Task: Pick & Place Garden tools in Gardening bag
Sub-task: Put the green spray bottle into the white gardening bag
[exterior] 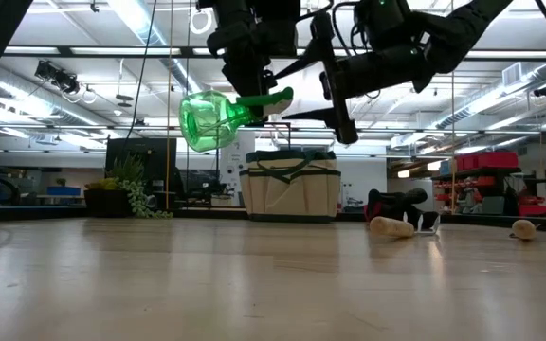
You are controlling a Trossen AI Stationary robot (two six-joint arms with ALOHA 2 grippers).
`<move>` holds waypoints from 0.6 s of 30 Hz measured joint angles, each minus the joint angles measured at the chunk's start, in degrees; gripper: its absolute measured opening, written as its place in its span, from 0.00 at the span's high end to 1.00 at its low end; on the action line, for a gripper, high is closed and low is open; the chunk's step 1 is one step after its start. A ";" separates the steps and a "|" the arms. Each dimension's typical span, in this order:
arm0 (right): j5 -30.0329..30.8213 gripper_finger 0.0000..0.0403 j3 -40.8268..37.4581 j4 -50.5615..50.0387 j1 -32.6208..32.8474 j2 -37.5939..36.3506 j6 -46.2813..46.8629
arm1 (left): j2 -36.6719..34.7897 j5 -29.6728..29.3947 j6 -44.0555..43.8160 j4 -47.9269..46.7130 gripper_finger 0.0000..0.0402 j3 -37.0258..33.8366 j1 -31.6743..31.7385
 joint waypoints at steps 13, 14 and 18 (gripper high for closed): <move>-1.18 0.32 -1.04 0.19 -0.30 0.00 0.77 | 0.00 -0.23 0.01 0.02 0.63 0.00 0.00; -1.18 0.32 -1.04 0.20 -0.43 0.00 0.82 | 0.00 -0.21 0.00 0.04 0.63 0.00 0.00; -1.26 0.37 -1.04 0.19 -0.93 0.00 1.31 | 0.00 0.22 -0.06 0.04 0.63 0.00 0.00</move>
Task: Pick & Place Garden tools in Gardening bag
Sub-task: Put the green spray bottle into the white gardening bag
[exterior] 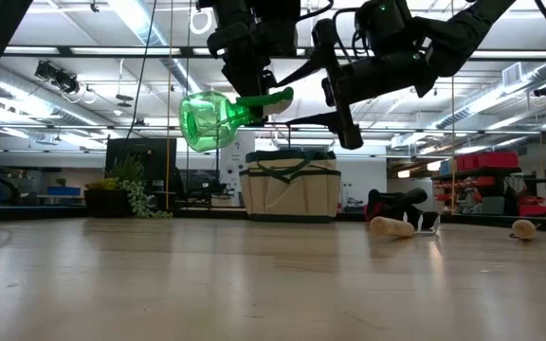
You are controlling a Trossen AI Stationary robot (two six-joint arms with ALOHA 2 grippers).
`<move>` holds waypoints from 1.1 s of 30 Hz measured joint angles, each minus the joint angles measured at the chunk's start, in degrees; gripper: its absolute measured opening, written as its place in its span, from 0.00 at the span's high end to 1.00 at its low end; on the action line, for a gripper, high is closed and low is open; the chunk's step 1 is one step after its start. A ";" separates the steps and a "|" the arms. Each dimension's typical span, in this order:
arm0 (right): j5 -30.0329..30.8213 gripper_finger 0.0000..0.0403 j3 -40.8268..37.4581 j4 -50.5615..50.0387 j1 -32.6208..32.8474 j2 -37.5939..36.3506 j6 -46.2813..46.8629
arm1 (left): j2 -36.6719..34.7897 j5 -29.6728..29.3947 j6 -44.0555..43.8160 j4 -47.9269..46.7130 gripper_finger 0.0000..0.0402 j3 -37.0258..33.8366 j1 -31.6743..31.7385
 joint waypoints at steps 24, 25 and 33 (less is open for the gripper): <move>-2.35 0.72 -0.04 -0.02 -0.34 0.00 1.51 | 0.00 0.13 0.00 0.15 0.63 0.00 0.00; -2.44 0.72 -0.04 -0.02 -0.34 0.00 1.51 | 0.00 0.12 0.00 0.15 0.63 0.00 0.00; -2.44 0.77 -0.04 0.00 -0.34 0.00 1.53 | 0.00 0.14 0.00 0.15 0.63 0.00 -0.01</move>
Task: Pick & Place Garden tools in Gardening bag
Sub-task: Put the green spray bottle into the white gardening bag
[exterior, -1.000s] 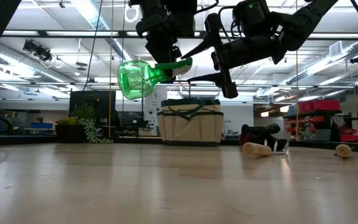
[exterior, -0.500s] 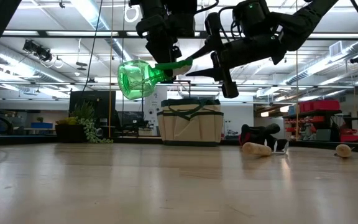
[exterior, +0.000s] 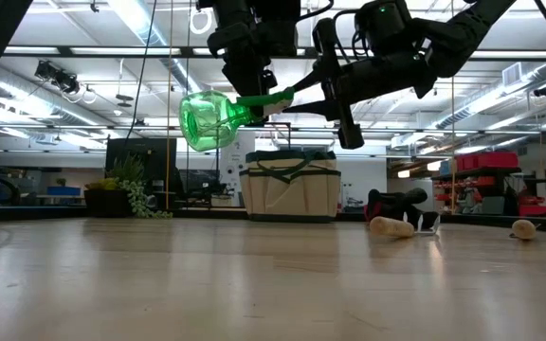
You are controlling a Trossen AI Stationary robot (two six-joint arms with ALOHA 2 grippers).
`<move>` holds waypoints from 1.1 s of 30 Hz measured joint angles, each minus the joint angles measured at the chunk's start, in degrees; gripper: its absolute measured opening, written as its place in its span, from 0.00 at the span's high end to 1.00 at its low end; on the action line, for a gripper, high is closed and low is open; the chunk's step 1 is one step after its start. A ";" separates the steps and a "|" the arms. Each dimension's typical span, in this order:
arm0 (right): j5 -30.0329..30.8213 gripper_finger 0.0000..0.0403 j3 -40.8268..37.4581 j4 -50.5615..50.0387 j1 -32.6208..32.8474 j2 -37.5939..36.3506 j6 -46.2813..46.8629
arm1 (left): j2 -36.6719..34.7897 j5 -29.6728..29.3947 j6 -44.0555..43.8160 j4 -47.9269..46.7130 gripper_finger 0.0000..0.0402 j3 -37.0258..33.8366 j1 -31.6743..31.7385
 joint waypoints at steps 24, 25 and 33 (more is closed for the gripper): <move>-0.17 0.86 -0.04 -0.26 0.02 -0.02 -0.76 | 0.00 0.31 -0.15 0.01 0.57 0.00 -0.01; -0.20 0.86 -0.04 -0.26 0.02 -0.02 -0.74 | 0.00 0.28 -0.15 0.00 0.57 0.00 -0.01; -0.21 0.87 -0.04 -0.20 0.02 -0.02 -0.74 | 0.00 0.14 -0.15 -0.15 0.48 0.00 -0.30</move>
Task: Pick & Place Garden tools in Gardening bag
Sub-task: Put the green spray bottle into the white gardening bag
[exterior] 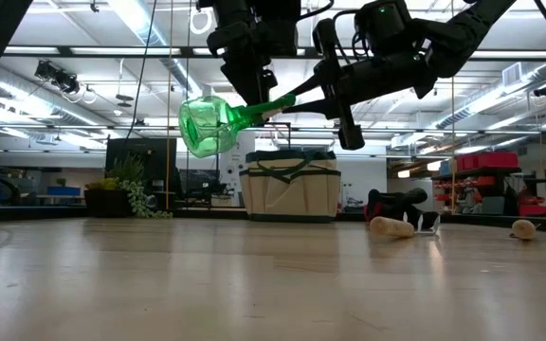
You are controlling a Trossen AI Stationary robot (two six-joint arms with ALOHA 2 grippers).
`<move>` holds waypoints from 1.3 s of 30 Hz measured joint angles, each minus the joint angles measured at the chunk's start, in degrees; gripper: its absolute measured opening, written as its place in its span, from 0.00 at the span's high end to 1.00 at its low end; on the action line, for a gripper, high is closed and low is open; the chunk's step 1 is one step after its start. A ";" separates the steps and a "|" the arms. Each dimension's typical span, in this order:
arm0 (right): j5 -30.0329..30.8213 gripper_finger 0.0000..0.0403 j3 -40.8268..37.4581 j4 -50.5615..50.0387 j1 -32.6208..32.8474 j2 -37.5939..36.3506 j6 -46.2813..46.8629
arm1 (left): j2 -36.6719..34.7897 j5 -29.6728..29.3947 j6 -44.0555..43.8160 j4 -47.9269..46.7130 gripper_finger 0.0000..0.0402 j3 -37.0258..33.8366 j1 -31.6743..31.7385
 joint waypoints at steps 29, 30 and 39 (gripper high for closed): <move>-0.04 0.87 0.00 0.45 -0.02 0.00 -0.31 | -2.95 -3.18 -0.97 -7.00 0.38 4.06 -0.56; -0.04 0.87 0.00 0.48 -0.02 0.00 -0.33 | -2.95 -3.16 -1.30 -7.91 0.38 5.34 -0.56; 0.03 0.87 0.00 1.35 -0.26 0.00 -2.47 | -3.08 -2.51 -1.80 -8.58 0.55 14.72 0.17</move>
